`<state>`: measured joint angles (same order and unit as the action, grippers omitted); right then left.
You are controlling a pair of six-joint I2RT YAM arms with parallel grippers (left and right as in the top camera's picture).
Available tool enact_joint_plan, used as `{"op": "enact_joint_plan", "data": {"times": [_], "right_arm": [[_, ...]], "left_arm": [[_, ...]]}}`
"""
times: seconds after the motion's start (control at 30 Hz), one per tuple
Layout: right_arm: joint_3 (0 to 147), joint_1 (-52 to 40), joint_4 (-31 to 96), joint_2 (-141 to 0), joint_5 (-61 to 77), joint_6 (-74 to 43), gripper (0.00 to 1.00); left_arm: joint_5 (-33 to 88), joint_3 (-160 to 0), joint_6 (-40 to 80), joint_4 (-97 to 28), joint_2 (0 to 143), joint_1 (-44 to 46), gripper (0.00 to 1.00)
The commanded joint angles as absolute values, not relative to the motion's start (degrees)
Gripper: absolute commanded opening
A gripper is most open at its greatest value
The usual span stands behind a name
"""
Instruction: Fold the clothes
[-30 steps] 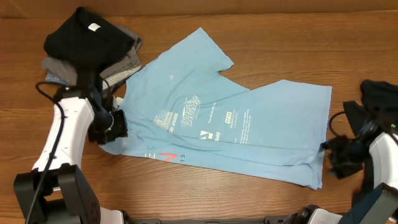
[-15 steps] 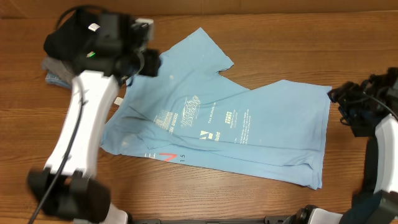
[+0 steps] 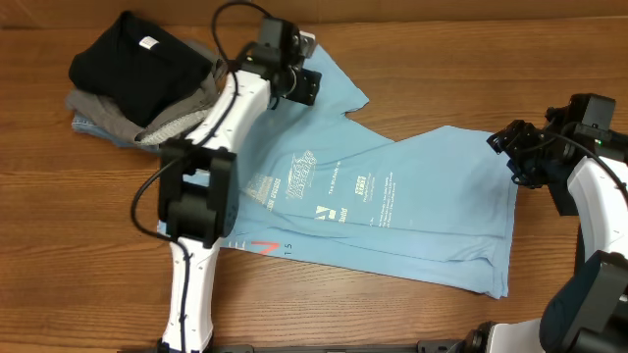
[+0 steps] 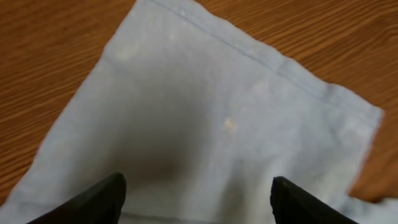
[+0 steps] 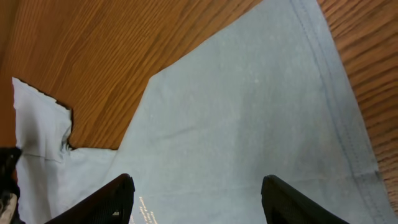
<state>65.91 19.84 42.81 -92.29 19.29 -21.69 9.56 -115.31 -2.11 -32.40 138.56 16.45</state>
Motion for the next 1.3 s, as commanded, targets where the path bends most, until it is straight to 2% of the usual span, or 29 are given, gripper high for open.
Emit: {"op": "enact_joint_plan", "data": {"times": [0.0, 0.1, 0.17, 0.2, 0.27, 0.33, 0.37, 0.57, 0.87, 1.03, 1.27], "right_arm": [[67.2, 19.8, 42.7, -92.3, 19.3, -21.8, 0.70], [67.1, 19.8, 42.7, -92.4, 18.2, -21.8, 0.70], [67.1, 19.8, 42.7, -92.4, 17.0, -21.8, 0.70], [67.1, 19.8, 42.6, -92.5, 15.3, -21.8, 0.71], [67.1, 19.8, 41.9, -92.7, 12.9, -21.8, 0.73], [67.1, 19.8, 40.4, -93.4, 10.0, -21.8, 0.73], [67.1, 19.8, 39.6, -93.9, 9.3, -21.8, 0.73], [66.9, 19.8, 34.5, -99.1, 7.4, -21.8, 0.69], [66.9, 19.8, 26.5, -108.1, 6.1, -19.2, 0.65], [66.9, 19.8, 21.8, -109.8, 1.0, -19.2, 0.65], [66.9, 19.8, 17.5, -113.9, 1.6, -19.2, 0.65]], "left_arm": [[5.4, -117.2, -3.3, -30.9, 142.3, 16.5, 0.77], [4.8, -117.2, -4.3, -30.4, 144.2, 16.5, 0.73], [3.9, -117.2, -4.3, -30.5, 145.1, 16.5, 0.64], [3.9, -117.2, -4.1, -30.8, 145.6, 16.5, 0.47], [3.9, -117.2, -3.4, -32.0, 145.7, 16.5, 0.24], [3.9, -117.3, -2.1, -33.8, 145.1, 16.5, 0.07], [3.9, -117.5, -1.5, -34.9, 144.7, 16.5, 0.04], [3.8, -120.4, 0.7, -43.8, 139.9, 15.9, 0.04], [3.8, -120.5, 0.7, -47.4, 130.2, 15.8, 0.04], [0.9, -120.5, 1.5, -52.5, 128.1, 15.8, 0.04], [-0.8, -120.5, 1.3, -57.9, 128.0, 15.8, 0.04]]}}
